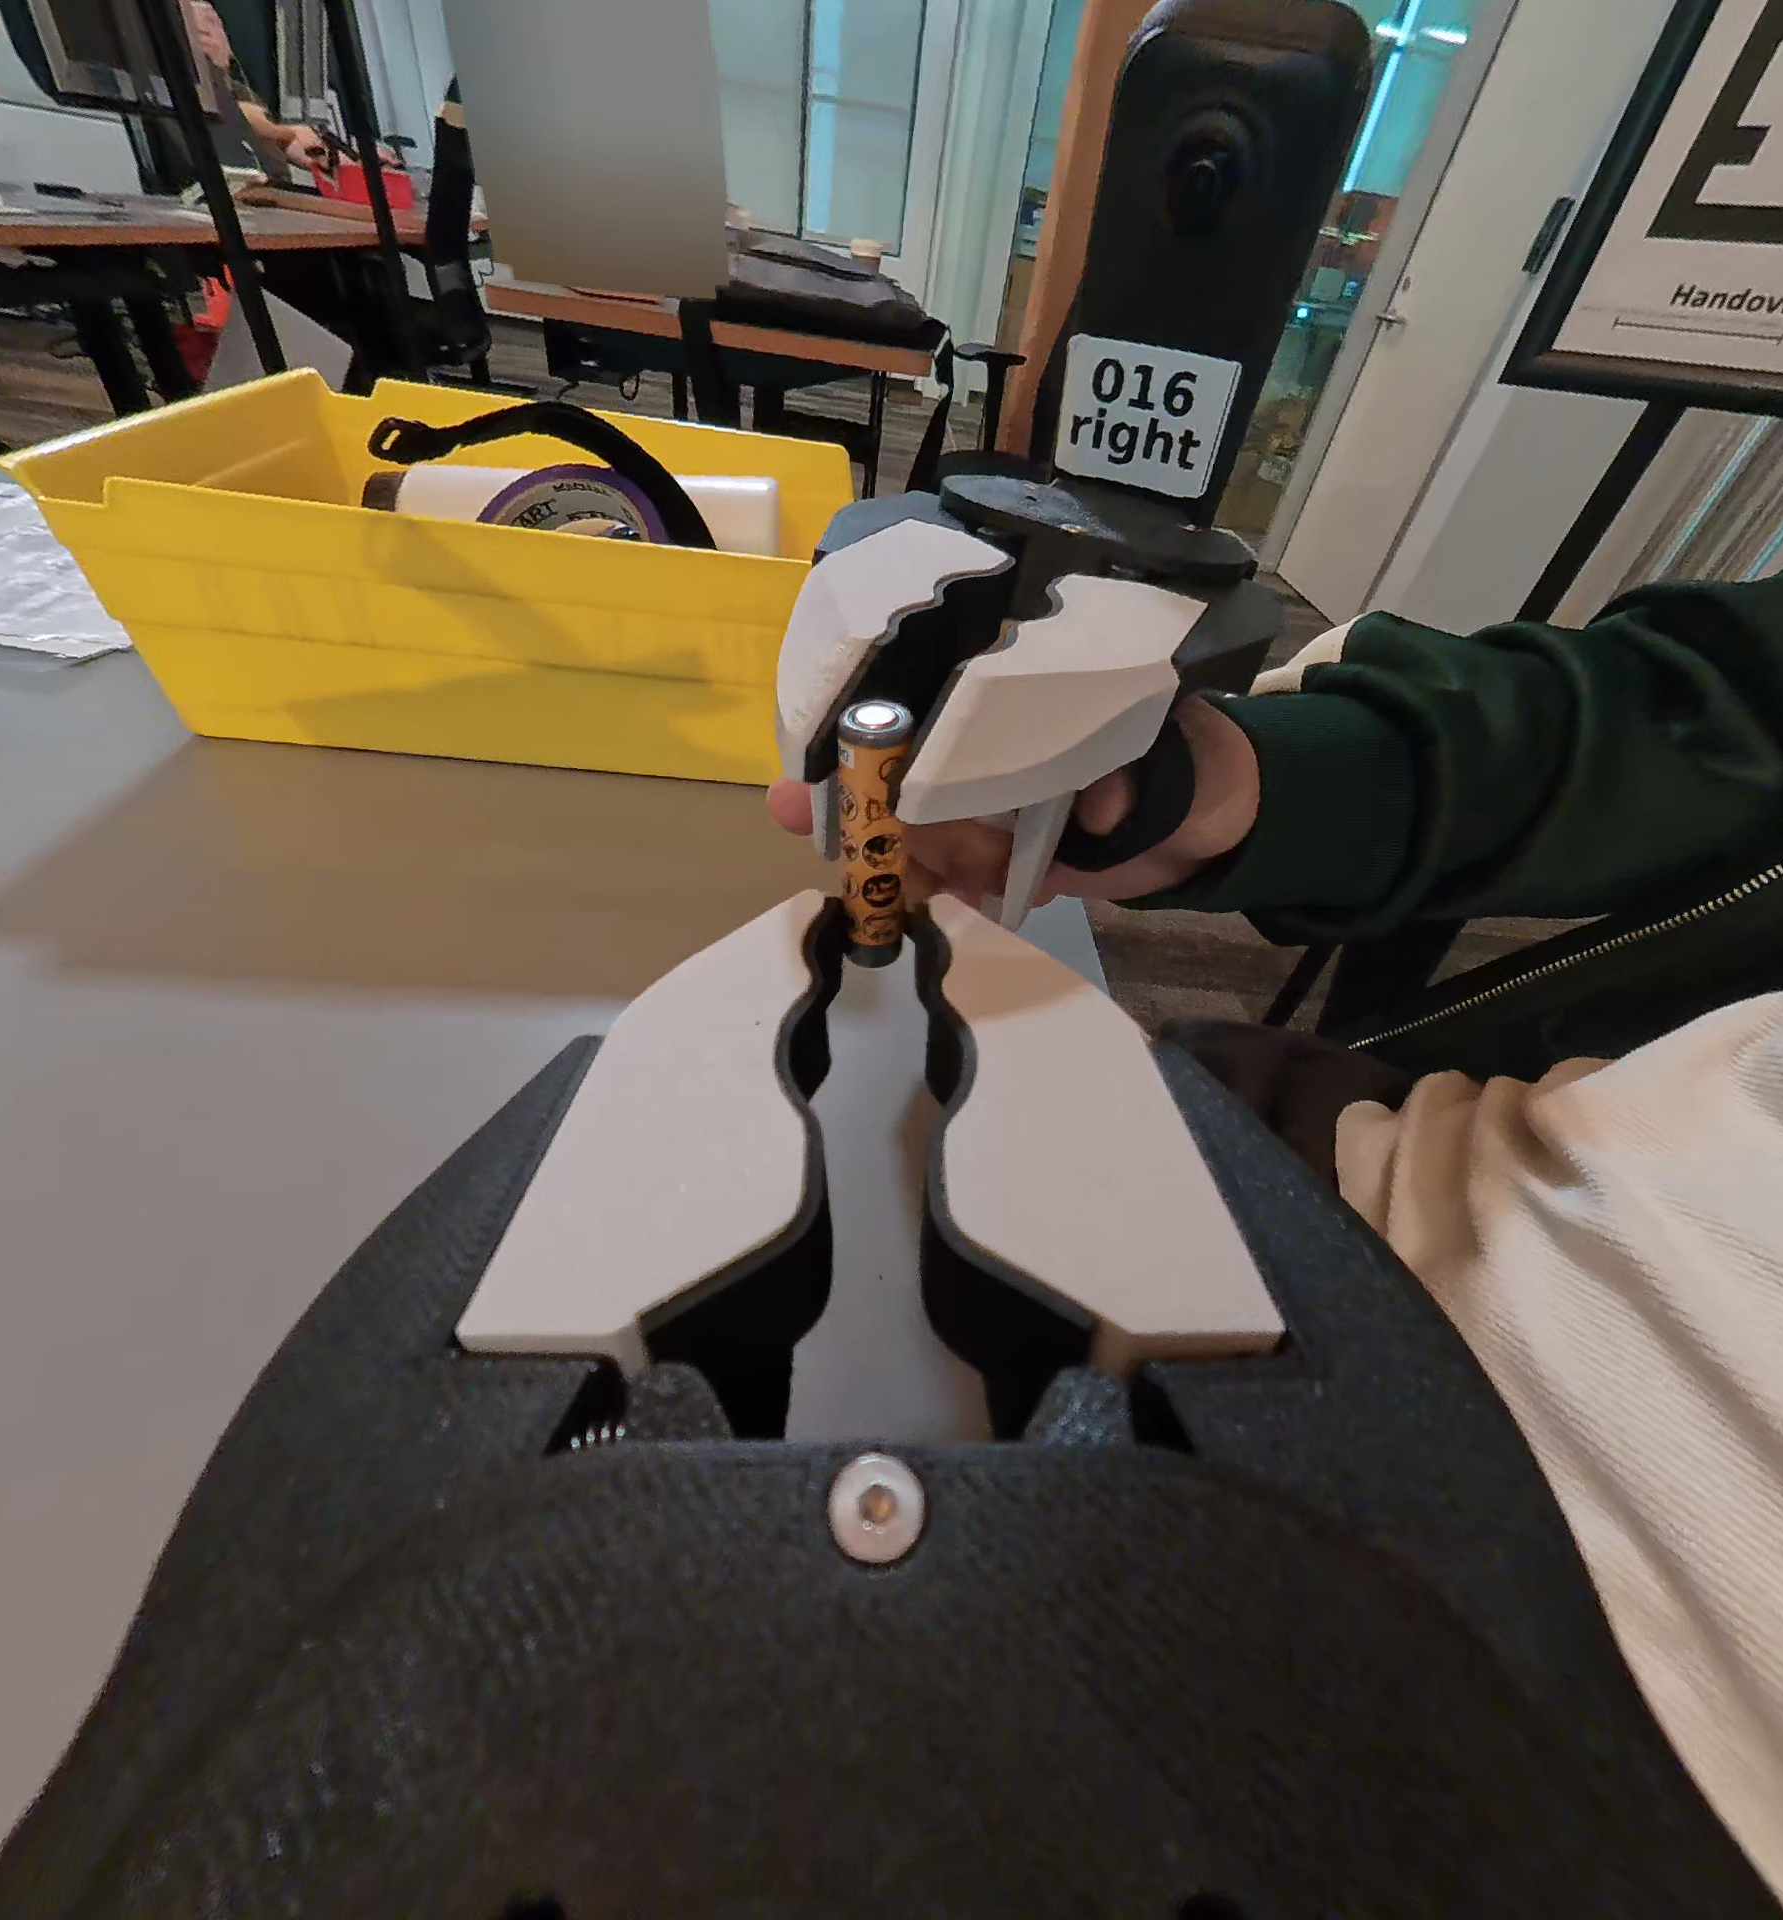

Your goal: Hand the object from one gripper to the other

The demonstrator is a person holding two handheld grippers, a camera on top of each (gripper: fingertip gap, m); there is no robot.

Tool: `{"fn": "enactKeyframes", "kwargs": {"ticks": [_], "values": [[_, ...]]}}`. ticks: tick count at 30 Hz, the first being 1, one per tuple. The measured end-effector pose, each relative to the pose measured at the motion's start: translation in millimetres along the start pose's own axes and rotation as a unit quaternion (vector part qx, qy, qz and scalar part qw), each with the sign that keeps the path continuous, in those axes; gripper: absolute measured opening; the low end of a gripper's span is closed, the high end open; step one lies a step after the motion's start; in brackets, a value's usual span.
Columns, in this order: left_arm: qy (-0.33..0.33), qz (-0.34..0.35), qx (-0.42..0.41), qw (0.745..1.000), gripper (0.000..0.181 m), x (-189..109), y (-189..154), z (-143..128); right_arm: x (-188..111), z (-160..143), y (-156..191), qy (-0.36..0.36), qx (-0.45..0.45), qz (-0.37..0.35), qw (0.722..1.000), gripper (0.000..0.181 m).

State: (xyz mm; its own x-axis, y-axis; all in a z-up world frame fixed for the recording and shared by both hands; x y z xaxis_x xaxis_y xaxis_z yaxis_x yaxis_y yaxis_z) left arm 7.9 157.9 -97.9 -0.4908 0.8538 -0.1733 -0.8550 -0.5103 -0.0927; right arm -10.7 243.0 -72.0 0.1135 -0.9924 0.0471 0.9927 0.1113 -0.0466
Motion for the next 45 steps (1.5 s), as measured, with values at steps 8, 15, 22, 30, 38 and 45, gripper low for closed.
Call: {"fn": "enactKeyframes", "kwargs": {"ticks": [8,15,22,30,38,45], "values": [[-0.012,0.003,-0.013,1.000,0.033,-4.7,3.4,5.1,-5.9,1.7,-4.7,-0.029,0.021,0.005,0.999,0.011],[-0.038,-0.001,-0.025,0.999,0.023,-6.7,2.3,11.0,-1.1,0.0,0.7,-0.027,0.023,0.028,0.999,0.011],[-0.038,-0.019,-0.051,0.998,0.010,-11.8,2.3,16.9,-9.5,12.2,-9.3,-0.084,0.002,-0.039,0.996,0.073],[-0.086,0.010,-0.071,0.994,0.010,-28.4,17.0,26.5,-3.4,-9.2,-11.3,-0.021,0.093,0.040,0.995,0.028],[-0.081,0.001,-0.064,0.995,0.009,-22.8,10.2,26.9,4.6,-12.3,-2.7,-0.007,0.094,0.066,0.993,0.016],[-0.075,0.001,-0.041,0.996,0.010,-16.4,2.1,27.5,5.1,-12.1,-0.7,-0.004,0.114,0.083,0.990,0.010]]}}
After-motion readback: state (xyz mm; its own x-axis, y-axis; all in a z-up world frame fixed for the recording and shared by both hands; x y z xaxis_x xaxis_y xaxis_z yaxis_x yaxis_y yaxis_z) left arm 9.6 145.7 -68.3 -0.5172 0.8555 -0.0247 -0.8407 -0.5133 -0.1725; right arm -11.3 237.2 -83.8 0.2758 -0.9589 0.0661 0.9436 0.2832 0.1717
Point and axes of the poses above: each gripper's, where its closed fingertips meet, x out along the fingers, z out of its top, y = z × x across the jaws, the point moved 6 cm from there along -x, back along the fingers, and after that the axes turned 12 degrees about z, right-handed, at the moved point
